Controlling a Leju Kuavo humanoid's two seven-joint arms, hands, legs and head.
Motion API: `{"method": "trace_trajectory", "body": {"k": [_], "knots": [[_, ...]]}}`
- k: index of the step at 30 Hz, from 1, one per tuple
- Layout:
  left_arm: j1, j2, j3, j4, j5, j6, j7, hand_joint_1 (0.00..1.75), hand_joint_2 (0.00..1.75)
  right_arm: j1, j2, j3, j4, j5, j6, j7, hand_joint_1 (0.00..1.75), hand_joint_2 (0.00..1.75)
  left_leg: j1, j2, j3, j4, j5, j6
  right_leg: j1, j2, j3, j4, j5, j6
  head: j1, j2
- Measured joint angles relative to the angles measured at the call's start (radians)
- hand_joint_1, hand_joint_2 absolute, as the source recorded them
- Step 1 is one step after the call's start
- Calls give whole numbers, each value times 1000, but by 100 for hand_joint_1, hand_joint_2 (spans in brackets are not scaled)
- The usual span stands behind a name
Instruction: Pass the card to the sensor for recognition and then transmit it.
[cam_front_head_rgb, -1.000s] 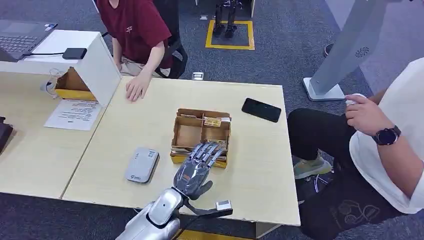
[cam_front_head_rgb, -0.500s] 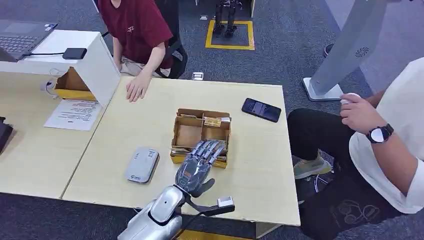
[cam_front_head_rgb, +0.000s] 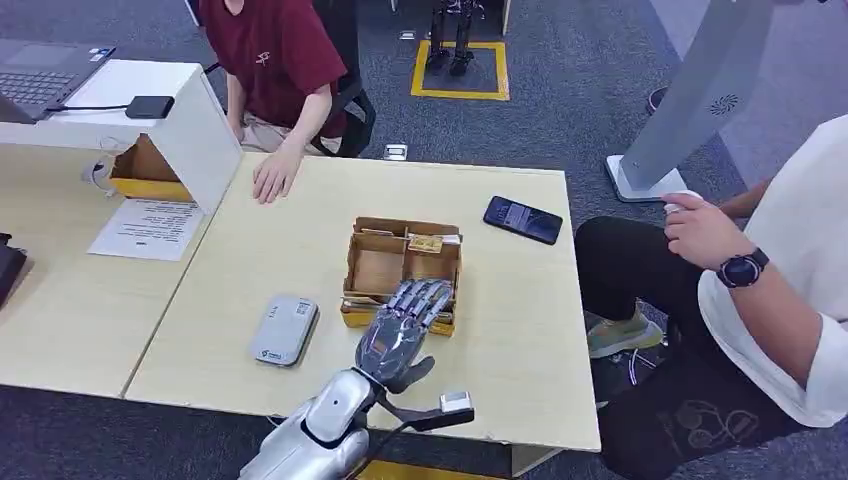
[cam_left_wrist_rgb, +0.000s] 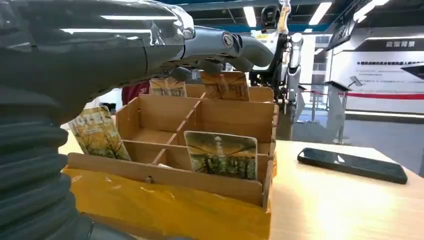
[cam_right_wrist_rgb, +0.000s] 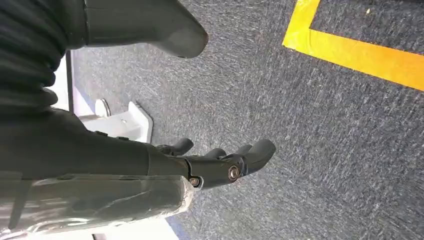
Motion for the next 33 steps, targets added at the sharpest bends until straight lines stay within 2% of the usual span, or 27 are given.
{"method": "trace_trajectory", "body": {"k": [21, 30, 33], "knots": [[-62, -20, 66, 163, 29, 42, 25, 0, 175, -2, 0, 0, 0, 32, 4, 4, 0, 175, 0, 0, 0, 0, 0, 0, 0, 0, 0, 0, 0, 0, 0, 0], [-62, -39, 80, 180, 50, 51, -31, 0, 175, -2, 0, -6, 0, 38, 5, 10, 0, 175, 0, 0, 0, 0, 0, 0, 0, 0, 0, 0, 0, 0, 0, 0], [-61, -45, 80, 178, 51, 48, -33, 0, 175, -2, 0, -9, 0, 43, 4, 8, 0, 175, 0, 0, 0, 0, 0, 0, 0, 0, 0, 0, 0, 0, 0, 0]]}}
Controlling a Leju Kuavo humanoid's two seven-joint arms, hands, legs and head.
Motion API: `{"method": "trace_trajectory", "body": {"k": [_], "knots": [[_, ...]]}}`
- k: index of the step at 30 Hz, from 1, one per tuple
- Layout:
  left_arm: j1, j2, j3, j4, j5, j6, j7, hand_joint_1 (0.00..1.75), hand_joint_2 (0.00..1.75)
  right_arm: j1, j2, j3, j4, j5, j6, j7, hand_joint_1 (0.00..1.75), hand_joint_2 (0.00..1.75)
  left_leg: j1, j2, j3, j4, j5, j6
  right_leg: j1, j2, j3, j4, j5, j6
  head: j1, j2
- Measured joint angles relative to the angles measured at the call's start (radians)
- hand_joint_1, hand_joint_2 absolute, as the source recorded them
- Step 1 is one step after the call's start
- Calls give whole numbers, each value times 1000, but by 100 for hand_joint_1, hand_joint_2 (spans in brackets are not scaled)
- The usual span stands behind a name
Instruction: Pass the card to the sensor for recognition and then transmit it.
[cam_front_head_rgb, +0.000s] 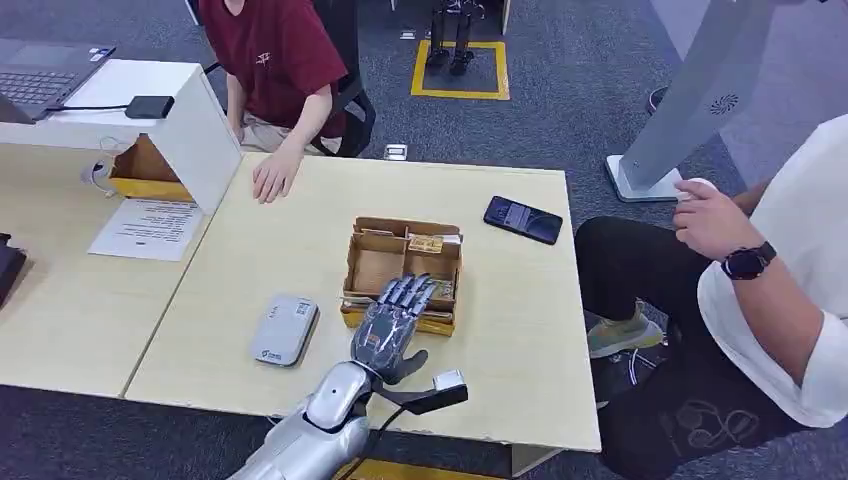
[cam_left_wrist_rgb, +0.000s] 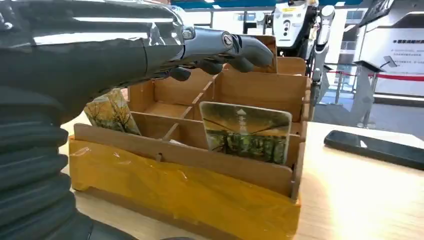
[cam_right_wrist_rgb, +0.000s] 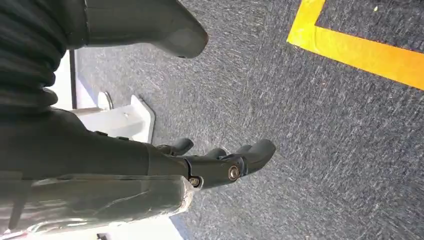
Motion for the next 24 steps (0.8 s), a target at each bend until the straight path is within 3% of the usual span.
{"method": "trace_trajectory", "body": {"k": [11, 24], "knots": [[14, -15, 0, -61, -3, -23, -10, 0, 175, -1, 0, -16, 0, 10, 3, 2, 0, 175, 0, 0, 0, 0, 0, 0, 0, 0, 0, 0, 0, 0, 0, 0], [14, -14, 0, -62, 7, -15, 11, 0, 175, -1, 0, -18, 0, 24, 3, 2, 0, 175, 0, 0, 0, 0, 0, 0, 0, 0, 0, 0, 0, 0, 0, 0]]}}
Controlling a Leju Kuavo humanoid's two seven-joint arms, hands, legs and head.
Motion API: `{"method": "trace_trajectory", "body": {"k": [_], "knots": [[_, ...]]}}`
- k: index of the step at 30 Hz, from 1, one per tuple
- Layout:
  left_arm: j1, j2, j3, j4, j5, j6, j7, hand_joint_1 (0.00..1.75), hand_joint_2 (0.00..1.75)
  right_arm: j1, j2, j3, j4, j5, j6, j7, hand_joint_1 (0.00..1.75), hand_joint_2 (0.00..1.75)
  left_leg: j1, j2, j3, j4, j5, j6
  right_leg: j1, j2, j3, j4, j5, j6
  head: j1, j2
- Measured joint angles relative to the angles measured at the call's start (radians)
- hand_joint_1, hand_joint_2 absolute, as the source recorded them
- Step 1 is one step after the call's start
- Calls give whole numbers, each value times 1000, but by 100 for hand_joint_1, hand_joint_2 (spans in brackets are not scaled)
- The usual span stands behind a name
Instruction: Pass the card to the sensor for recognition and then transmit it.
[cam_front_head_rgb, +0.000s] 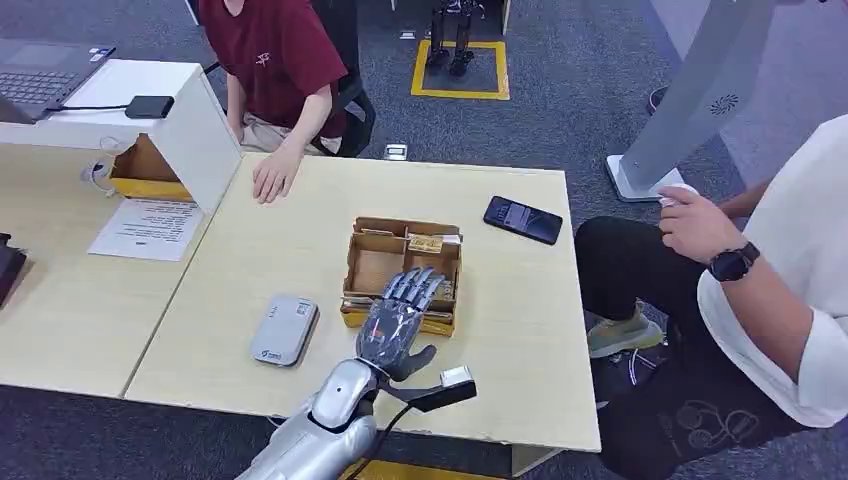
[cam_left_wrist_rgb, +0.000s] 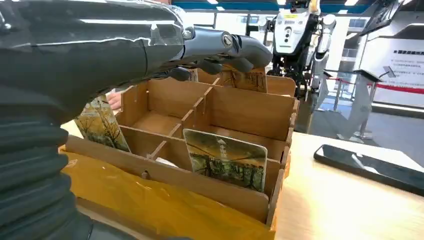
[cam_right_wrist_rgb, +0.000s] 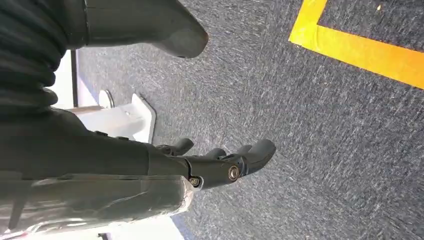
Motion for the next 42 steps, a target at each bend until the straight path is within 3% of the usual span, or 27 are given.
{"method": "trace_trajectory", "body": {"k": [42], "knots": [[-28, -10, 5, 43, 16, 16, -2, 0, 175, -4, 0, -6, 0, 18, 4, -6, 0, 175, 0, 0, 0, 0, 0, 0, 0, 0, 0, 0, 0, 0, 0, 0]]}}
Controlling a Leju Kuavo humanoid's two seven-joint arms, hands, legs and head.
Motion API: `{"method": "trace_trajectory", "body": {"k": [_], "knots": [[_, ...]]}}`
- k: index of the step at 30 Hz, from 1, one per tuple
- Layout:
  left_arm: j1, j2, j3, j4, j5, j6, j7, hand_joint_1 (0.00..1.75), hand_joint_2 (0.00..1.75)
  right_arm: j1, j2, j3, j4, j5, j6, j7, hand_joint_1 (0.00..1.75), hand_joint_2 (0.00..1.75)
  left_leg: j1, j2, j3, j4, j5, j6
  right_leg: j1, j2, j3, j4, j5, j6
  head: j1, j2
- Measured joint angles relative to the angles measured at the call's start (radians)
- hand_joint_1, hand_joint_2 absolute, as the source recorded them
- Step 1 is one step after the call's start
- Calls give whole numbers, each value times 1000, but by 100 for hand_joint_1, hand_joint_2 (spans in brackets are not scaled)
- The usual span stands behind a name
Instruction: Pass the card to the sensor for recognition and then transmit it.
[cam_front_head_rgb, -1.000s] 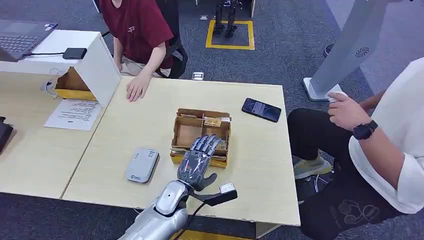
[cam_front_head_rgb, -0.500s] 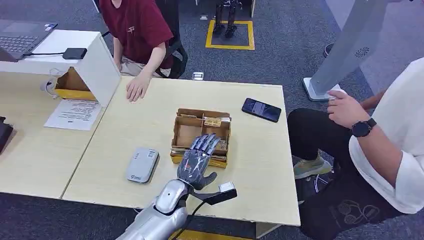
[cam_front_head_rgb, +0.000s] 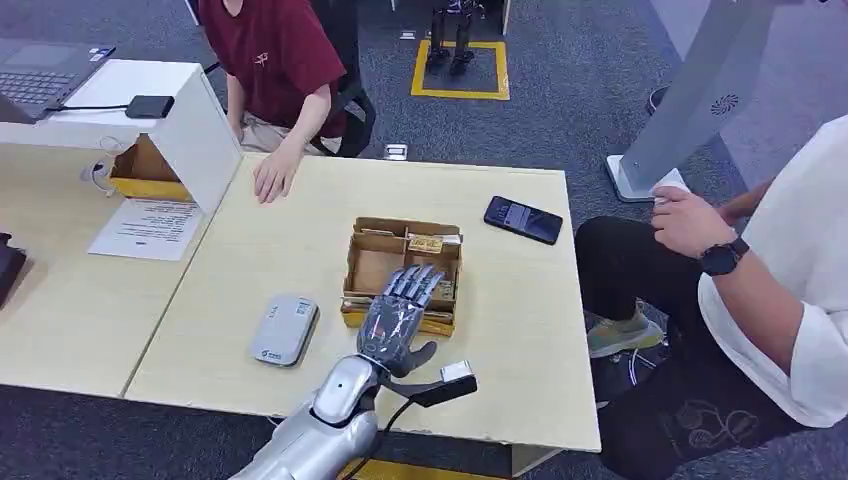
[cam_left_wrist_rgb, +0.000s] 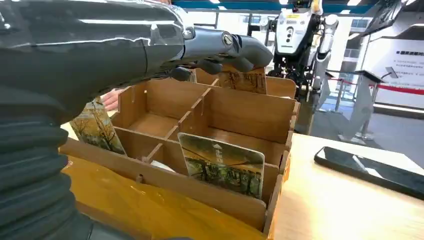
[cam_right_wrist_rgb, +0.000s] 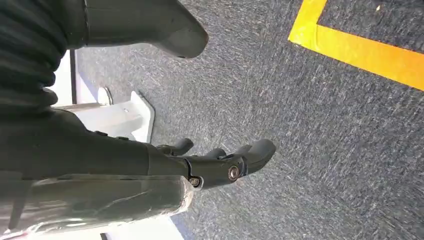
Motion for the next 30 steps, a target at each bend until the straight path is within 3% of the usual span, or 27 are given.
{"method": "trace_trajectory", "body": {"k": [6, 7, 8, 9, 30], "knots": [[-2, 0, 0, 11, 0, 0, 3, 0, 175, 0, 0, 0, 0, -1, 2, 4, 0, 175, 0, 0, 0, 0, 0, 0, 0, 0, 0, 0, 0, 0, 0, 0], [-3, 0, 0, 13, -2, 0, 3, 7, 175, 0, 0, 0, 0, -1, 2, 4, 0, 175, 0, 0, 0, 0, 0, 0, 0, 0, 0, 0, 0, 0, 0, 0], [-3, 0, 0, 15, -4, -1, 6, 157, 175, 0, 0, 0, 0, 0, 2, 4, 0, 175, 0, 0, 0, 0, 0, 0, 0, 0, 0, 0, 0, 0, 0, 0], [-3, 0, 0, 17, -5, -1, 8, 175, 175, 0, 0, 0, 0, 0, 2, 4, 0, 175, 0, 0, 0, 0, 0, 0, 0, 0, 0, 0, 0, 0, 0, 0], [-14, 0, 1, 38, 2, -11, 14, 175, 175, -1, 0, -14, 0, 0, 2, -2, 0, 175, 0, 0, 0, 0, 0, 0, 0, 0, 0, 0, 0, 0, 0, 0]]}}
